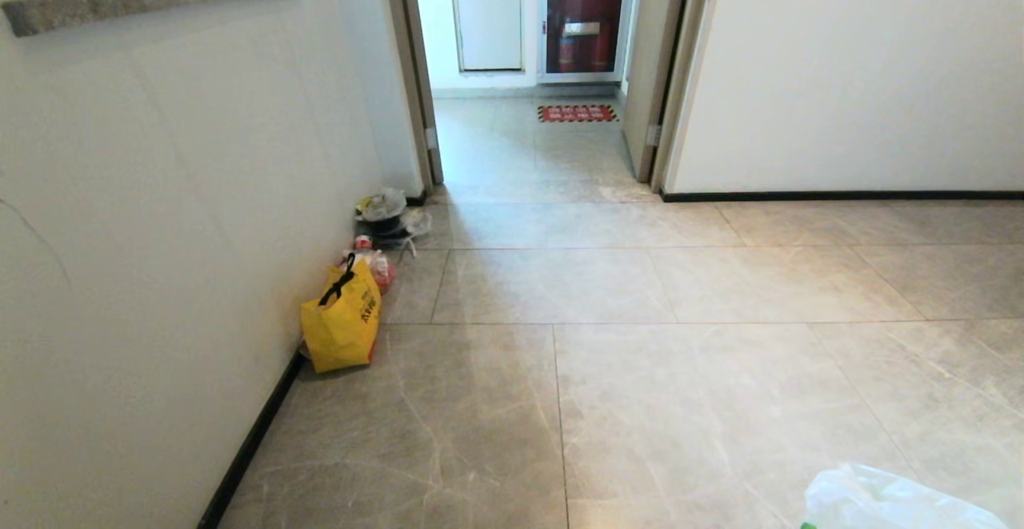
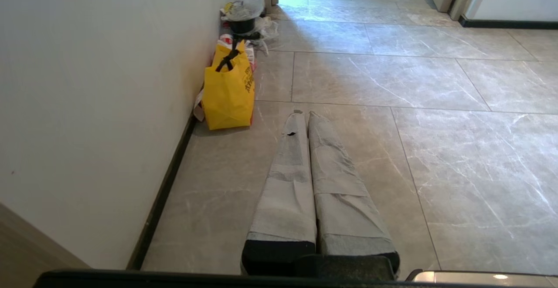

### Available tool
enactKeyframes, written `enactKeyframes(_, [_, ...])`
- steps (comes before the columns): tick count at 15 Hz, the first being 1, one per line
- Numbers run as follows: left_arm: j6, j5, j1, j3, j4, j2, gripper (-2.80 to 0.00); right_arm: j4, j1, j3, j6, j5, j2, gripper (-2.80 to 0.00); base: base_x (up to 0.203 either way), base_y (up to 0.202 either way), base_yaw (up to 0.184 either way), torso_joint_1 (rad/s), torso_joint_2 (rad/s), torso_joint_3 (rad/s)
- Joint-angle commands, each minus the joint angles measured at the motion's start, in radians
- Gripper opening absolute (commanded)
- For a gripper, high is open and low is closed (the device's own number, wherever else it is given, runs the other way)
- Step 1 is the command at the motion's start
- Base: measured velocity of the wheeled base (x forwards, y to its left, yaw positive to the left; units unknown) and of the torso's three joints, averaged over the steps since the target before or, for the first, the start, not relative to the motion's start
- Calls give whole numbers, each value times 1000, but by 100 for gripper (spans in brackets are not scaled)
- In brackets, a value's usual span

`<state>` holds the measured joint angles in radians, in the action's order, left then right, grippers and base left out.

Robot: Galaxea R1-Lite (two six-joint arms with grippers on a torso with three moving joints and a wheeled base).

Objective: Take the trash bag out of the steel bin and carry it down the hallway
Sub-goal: Put the trash bag at the door

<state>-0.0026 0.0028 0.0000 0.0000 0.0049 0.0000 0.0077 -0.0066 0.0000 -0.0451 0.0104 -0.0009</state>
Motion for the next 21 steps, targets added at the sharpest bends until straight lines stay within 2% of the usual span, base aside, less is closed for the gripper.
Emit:
enactKeyframes(1, [3,0,0,0,0,0,-280,0,-1,0,-1,0,-1,-280,0,0,0,0,0,0])
enactKeyframes(10, [0,0,0,0,0,0,-280,0,0,0,-1,0,0,-280,0,0,0,0,0,0])
enactKeyframes(16, [1,0,0,0,0,0,-280,0,0,0,-1,0,0,-280,2,137,-1,3,2,2])
enactKeyframes(21, [1,0,0,0,0,0,-280,0,0,0,-1,0,-1,-280,0,0,0,0,0,0])
